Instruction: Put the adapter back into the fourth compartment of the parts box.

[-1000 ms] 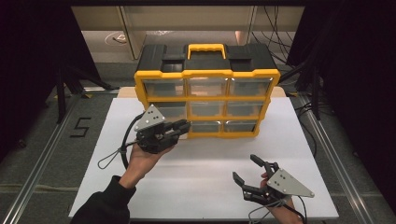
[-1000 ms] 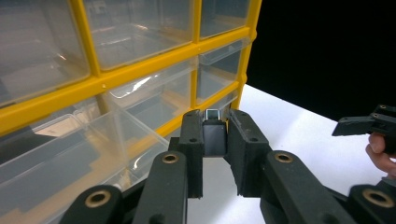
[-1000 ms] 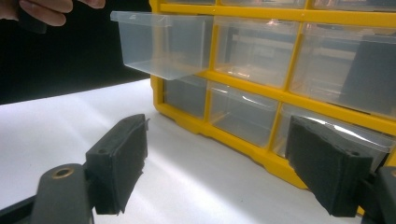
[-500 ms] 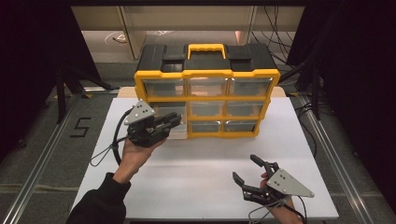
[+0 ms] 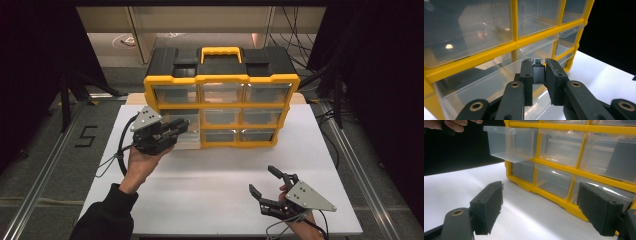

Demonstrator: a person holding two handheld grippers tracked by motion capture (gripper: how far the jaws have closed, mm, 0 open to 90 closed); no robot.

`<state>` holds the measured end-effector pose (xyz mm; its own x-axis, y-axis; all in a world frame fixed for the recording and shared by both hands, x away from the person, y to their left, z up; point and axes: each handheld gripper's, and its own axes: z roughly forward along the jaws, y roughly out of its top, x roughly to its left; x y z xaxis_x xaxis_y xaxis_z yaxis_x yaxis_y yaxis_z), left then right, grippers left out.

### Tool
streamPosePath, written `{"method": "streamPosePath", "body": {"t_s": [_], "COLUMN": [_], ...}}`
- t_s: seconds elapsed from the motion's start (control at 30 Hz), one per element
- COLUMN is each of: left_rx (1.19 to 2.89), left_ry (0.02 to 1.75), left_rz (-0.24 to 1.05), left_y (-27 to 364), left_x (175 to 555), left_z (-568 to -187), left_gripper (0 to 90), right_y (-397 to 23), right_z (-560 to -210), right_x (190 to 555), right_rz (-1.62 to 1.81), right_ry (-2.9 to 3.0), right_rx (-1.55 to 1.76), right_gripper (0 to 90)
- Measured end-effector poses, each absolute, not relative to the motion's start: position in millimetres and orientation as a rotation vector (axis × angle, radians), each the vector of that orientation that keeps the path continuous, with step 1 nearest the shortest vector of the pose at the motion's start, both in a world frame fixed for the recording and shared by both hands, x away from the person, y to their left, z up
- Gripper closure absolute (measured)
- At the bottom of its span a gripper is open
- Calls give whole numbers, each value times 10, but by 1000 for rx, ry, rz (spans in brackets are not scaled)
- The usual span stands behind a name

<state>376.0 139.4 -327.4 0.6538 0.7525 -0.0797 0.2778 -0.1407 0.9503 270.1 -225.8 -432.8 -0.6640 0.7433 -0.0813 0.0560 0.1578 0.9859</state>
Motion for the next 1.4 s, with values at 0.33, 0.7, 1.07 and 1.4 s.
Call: {"method": "streamPosePath", "body": {"t_s": [0.33, 0.7, 1.07, 1.4], "left_rx": [1706, 1707, 1732, 1709], "left_ry": [881, 912, 848, 818], "left_rz": [524, 536, 481, 432], "left_y": [1469, 1503, 1411, 1365], "left_x": [3812, 3854, 3804, 3776], "left_z": [-3301, -3340, -3291, -3304], "left_gripper": [759, 753, 400, 276], "right_y": [-2258, -2257, -2259, -2261], "right_z": [-4329, -4330, -4328, -4326], "right_x": [2702, 2702, 2703, 2702], "right_rz": [1552, 1552, 1553, 1554], "right_ry": [1867, 1868, 1867, 1866], "right_rx": [757, 757, 759, 758], "right_gripper": [219, 219, 219, 220]}}
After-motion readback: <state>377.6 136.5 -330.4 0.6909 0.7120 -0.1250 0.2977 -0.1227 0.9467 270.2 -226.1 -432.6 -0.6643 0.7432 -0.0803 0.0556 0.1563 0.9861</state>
